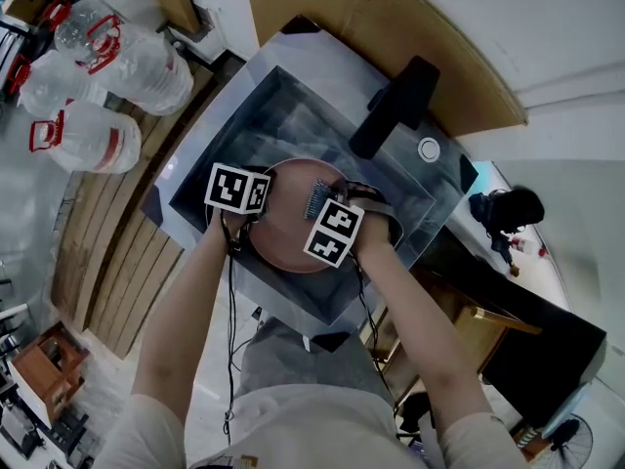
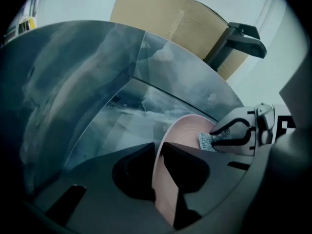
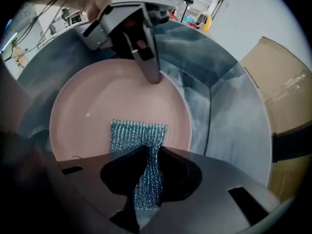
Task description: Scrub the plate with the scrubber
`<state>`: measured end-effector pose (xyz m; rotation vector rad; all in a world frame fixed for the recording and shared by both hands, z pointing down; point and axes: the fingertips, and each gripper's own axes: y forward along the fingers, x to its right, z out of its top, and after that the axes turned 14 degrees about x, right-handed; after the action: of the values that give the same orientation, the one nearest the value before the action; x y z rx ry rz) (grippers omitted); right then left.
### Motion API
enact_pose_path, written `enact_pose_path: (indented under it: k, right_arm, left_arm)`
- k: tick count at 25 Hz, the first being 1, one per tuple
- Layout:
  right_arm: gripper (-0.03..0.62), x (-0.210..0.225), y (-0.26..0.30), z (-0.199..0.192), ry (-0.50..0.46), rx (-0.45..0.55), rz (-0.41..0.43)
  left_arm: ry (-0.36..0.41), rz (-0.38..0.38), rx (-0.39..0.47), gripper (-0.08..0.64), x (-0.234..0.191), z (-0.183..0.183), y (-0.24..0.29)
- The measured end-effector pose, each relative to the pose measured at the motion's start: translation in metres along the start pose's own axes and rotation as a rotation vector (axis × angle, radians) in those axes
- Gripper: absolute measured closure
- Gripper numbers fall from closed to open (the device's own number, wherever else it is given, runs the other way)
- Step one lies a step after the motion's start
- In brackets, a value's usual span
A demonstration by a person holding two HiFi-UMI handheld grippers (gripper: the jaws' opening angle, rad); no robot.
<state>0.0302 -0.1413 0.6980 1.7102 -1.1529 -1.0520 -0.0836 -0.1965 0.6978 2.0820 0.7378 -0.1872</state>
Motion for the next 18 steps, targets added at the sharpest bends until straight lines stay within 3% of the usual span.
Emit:
enact_pose_path:
  k: [5,10,14,18]
  right_arm:
    - [0.485,-0.057,-0.017,-0.011,-0.042,-0.057,0.165]
    - [0.483,-0.103,-0.012,0.034,-0.007,0.08,0.223]
    - [0.482,-0.107,0.002,0.082,0.054,0.23,0.156]
    - [0.48,-0.08,0.001,0.096,0.236,0.332,0.062]
  left_arm:
    - [-0.058,-0.007,0.004,0.491,0.0,0.0,0.0]
    - [-0.036,0.023,0.025,0.486,-0.001,0.001,0.0]
    - [-0.019,0.054,0.023,0.482,0.0,-0.001,-0.001]
    - [-0.014,0.075,0.04,0.47,0.001,0.003,-0.004]
